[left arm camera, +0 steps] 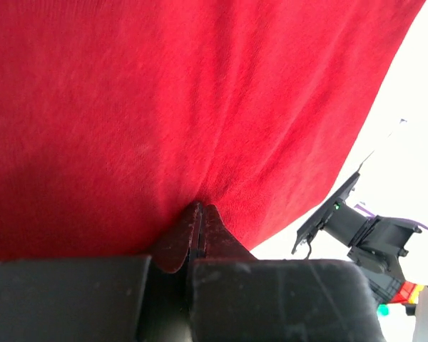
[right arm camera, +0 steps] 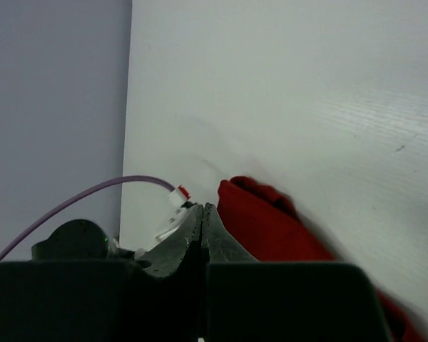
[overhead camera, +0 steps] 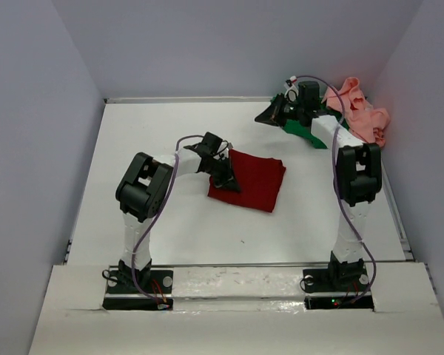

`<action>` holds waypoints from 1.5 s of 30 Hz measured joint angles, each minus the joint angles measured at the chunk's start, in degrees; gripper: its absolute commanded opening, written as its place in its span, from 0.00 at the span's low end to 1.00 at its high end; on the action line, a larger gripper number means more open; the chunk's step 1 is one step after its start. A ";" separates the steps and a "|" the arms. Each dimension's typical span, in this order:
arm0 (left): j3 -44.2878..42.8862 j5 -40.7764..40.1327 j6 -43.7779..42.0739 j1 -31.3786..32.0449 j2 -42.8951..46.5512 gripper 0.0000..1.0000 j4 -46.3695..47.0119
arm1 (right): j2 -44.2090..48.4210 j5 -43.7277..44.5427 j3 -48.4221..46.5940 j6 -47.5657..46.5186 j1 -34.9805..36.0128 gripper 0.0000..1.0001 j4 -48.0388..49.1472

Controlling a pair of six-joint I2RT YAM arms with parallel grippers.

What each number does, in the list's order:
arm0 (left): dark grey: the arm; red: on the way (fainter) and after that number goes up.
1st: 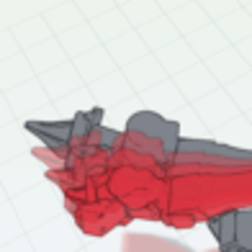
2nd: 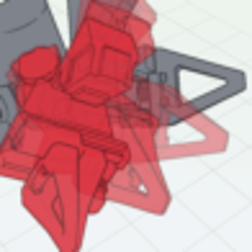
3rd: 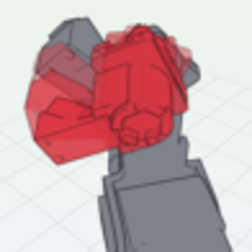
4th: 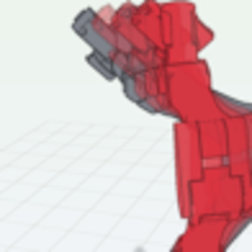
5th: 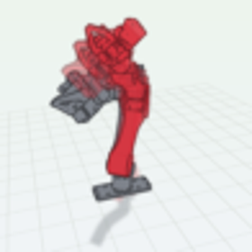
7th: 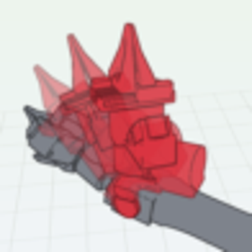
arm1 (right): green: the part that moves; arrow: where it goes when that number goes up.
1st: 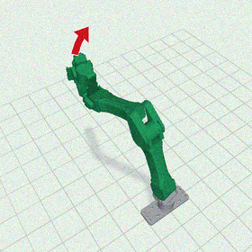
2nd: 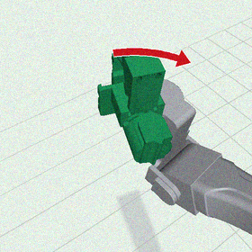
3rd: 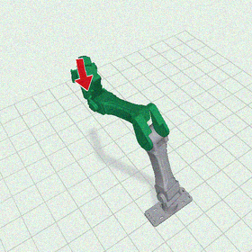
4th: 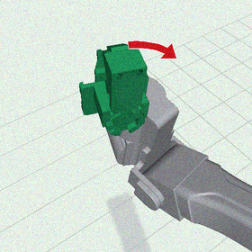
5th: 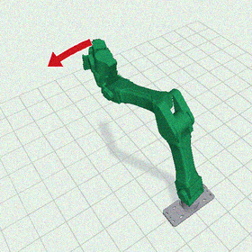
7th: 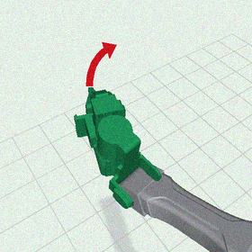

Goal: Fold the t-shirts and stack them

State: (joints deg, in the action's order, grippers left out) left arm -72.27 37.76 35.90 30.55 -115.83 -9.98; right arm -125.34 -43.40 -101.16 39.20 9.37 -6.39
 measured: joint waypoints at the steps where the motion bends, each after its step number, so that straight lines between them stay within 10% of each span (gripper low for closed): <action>1: -1.05 -0.33 -0.28 0.00 -0.17 0.00 -0.85 | 2.05 0.13 0.83 -0.26 0.04 0.00 -0.96; 15: -20.31 -1.79 -3.32 -2.43 -1.68 0.00 -9.07 | 29.20 -1.62 33.92 -0.76 0.44 0.00 -14.95; 45: -22.86 -0.33 -6.99 -7.41 -8.94 0.00 -11.72 | 15.78 -8.39 45.62 3.10 13.16 0.00 -4.61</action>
State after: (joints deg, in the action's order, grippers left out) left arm -95.13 37.43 28.91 23.14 -124.77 -21.69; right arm -109.56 -51.79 -55.55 42.30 22.52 -11.00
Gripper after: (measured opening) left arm 0.014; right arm 0.009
